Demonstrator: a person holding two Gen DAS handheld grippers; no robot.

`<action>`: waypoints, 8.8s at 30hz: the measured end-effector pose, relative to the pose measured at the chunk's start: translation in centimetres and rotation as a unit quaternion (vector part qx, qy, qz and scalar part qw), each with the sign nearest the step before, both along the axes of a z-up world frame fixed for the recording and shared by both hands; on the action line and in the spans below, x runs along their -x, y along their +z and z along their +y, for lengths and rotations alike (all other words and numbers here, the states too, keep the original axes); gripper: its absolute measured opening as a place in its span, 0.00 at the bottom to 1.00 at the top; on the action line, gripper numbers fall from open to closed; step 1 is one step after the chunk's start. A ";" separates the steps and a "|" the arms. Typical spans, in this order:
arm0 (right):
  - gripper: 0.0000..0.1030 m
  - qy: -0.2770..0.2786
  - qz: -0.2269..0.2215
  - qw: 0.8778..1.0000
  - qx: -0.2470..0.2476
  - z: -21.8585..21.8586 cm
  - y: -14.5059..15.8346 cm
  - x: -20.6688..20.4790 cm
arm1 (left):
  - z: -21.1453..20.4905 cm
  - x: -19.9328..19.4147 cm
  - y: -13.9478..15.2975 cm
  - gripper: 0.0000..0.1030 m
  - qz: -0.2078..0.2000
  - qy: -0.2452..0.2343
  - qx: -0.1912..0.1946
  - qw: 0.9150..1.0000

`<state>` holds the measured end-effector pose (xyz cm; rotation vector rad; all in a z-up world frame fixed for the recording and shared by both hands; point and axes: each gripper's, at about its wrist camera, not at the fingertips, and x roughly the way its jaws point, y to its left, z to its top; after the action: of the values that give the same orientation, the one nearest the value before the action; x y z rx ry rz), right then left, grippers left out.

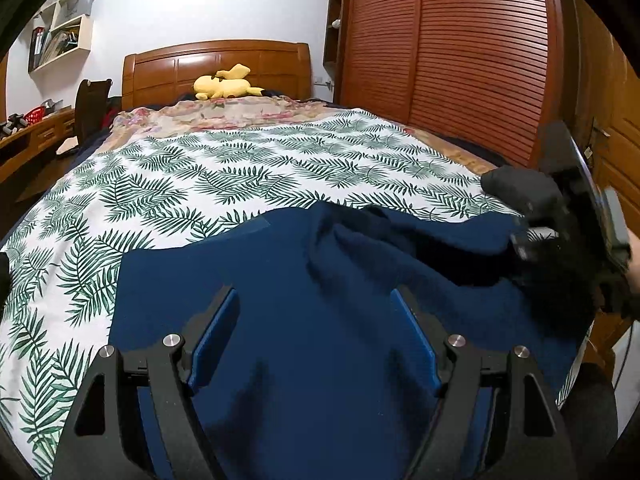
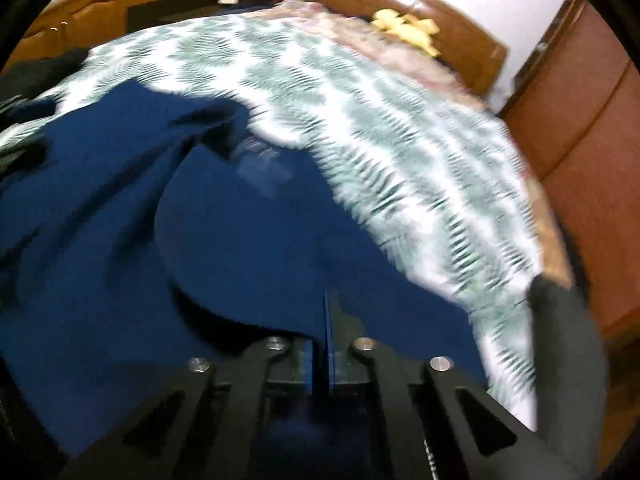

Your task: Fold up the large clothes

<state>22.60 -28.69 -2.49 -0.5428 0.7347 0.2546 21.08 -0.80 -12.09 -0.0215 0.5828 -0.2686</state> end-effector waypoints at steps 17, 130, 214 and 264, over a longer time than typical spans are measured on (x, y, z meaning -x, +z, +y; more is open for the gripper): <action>0.51 -0.093 -0.067 0.993 -0.033 1.8 5.7 -7.4 | 0.2 0.5 0.4 0.76 -0.004 -0.002 0.000 1.000; 0.50 -0.138 0.013 0.980 -0.146 -2.8 0.2 5.9 | 1.5 6.7 -0.7 0.76 0.009 -0.054 -0.037 0.998; 0.52 0.152 0.008 0.958 -0.244 14.2 6.0 7.1 | 10.4 9.0 0.2 0.76 0.001 0.079 -0.020 0.997; 0.52 0.193 0.065 0.956 -0.211 11.7 -0.1 5.6 | 6.4 12.1 -0.1 0.09 0.096 0.127 -0.029 0.987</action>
<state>17.05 -16.96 -2.54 -0.2568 0.6719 0.7998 9.01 5.62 -12.20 -0.0650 0.7722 0.0004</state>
